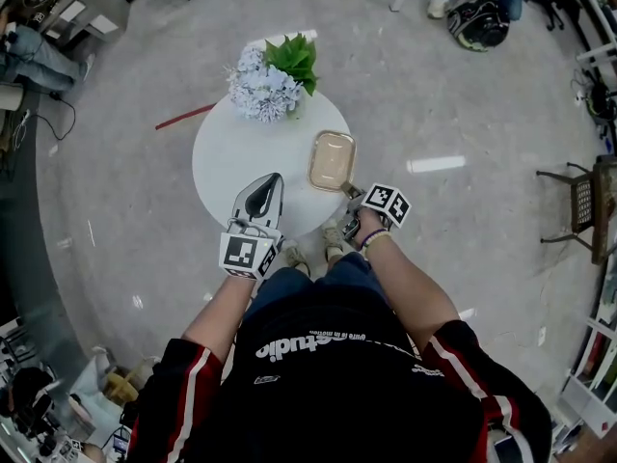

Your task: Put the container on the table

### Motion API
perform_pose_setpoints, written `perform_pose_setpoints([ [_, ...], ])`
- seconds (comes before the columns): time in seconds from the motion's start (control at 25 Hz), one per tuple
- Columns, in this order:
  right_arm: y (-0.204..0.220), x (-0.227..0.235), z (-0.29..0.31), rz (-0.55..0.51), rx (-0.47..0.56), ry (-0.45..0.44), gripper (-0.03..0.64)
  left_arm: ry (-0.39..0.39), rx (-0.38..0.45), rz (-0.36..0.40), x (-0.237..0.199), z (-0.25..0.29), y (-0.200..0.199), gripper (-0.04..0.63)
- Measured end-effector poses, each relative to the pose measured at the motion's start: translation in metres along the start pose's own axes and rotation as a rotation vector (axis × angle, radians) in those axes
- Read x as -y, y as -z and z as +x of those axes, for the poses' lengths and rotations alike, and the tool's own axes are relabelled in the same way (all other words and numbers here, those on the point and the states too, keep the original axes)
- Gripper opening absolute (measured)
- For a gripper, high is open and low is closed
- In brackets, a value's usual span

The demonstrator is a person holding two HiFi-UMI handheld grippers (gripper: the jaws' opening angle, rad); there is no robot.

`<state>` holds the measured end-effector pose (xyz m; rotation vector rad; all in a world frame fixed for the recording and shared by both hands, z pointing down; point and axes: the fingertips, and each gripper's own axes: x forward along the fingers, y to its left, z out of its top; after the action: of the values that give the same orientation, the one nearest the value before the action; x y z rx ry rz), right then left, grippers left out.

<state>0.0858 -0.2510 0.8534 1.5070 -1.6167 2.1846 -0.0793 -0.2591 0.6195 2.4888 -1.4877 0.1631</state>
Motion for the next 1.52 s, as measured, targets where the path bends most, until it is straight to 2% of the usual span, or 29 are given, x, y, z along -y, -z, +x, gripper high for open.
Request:
perform_pose_setpoints([
  [0.04, -0.001, -0.001, -0.001, -0.005, 0.000, 0.000, 0.114, -0.003, 0.002, 0.003, -0.001, -0.003, -0.003, 0.023],
  [0.4, -0.006, -0.010, -0.025, -0.030, 0.025, -0.004, 0.115, -0.035, 0.042, 0.021, -0.010, -0.032, -0.036, 0.023],
  [0.56, -0.014, -0.023, -0.045, -0.097, 0.077, -0.005, 0.097, -0.044, 0.056, 0.011, -0.009, -0.049, -0.049, 0.023],
  [0.72, -0.029, -0.068, -0.061, -0.202, 0.127, -0.066, 0.092, -0.067, 0.089, 0.012, -0.017, -0.059, -0.068, 0.023],
  [0.88, -0.029, -0.124, -0.086, -0.354, 0.183, -0.145, 0.081, -0.074, 0.125, 0.012, -0.018, -0.072, -0.090, 0.023],
  [1.04, -0.019, -0.184, -0.119, -0.566, 0.276, -0.234, 0.076, -0.074, 0.154, 0.046, -0.016, -0.083, -0.110, 0.023],
  [1.32, 0.030, -0.289, -0.189, -1.029, 0.443, -0.436, 0.075, -0.066, 0.193, 0.053, -0.009, -0.102, -0.144, 0.023],
  [1.52, 0.068, -0.341, -0.232, -1.229, 0.523, -0.551, 0.075, -0.061, 0.234, 0.034, -0.006, -0.121, -0.171, 0.023],
])
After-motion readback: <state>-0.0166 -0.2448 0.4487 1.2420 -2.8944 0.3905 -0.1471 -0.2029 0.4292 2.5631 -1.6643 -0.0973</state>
